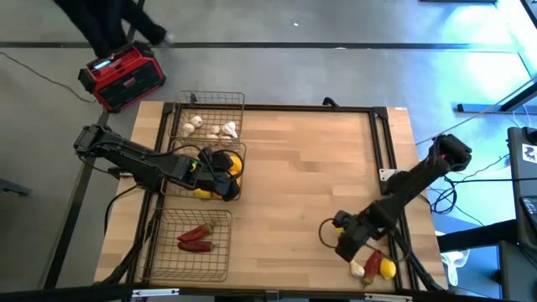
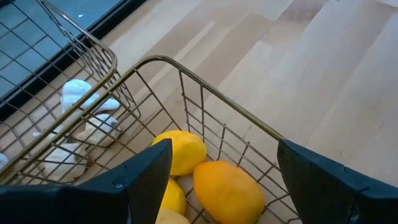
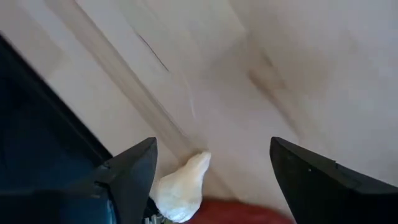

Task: Sort produce into baskets
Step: Put the garlic in the top wire basket

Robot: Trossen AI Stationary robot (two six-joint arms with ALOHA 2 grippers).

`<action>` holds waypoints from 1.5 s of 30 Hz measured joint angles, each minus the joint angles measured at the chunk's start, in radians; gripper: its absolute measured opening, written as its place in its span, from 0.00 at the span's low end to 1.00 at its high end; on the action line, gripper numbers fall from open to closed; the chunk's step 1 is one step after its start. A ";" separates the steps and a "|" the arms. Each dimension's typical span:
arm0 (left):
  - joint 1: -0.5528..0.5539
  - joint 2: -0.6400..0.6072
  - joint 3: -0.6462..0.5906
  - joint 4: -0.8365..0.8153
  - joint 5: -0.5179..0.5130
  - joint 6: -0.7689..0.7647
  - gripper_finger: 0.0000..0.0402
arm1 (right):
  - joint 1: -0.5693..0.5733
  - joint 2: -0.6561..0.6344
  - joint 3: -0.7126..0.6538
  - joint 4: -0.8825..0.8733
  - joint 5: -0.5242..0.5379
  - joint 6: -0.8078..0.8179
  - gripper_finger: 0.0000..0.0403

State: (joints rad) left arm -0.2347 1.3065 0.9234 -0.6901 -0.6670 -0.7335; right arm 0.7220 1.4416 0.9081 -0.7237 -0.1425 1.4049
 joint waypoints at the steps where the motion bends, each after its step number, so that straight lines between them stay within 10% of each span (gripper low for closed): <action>1: -0.002 0.000 0.000 0.000 0.000 -0.001 0.71 | 0.014 0.015 0.000 0.002 -0.001 0.032 0.76; 21: -0.010 0.000 0.000 0.004 0.000 -0.018 0.71 | 0.036 0.313 0.000 0.183 -0.347 0.137 0.73; 38: -0.010 0.000 0.000 0.039 0.000 0.008 0.71 | 0.037 0.327 0.002 0.142 -0.318 0.002 0.06; 45: -0.010 0.000 0.000 0.047 0.001 0.009 0.71 | 0.040 0.297 0.001 0.111 -0.221 -0.081 0.03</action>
State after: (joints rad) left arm -0.2443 1.3068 0.9234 -0.6434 -0.6662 -0.7246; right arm 0.7620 1.7383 0.9089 -0.6124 -0.3640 1.3243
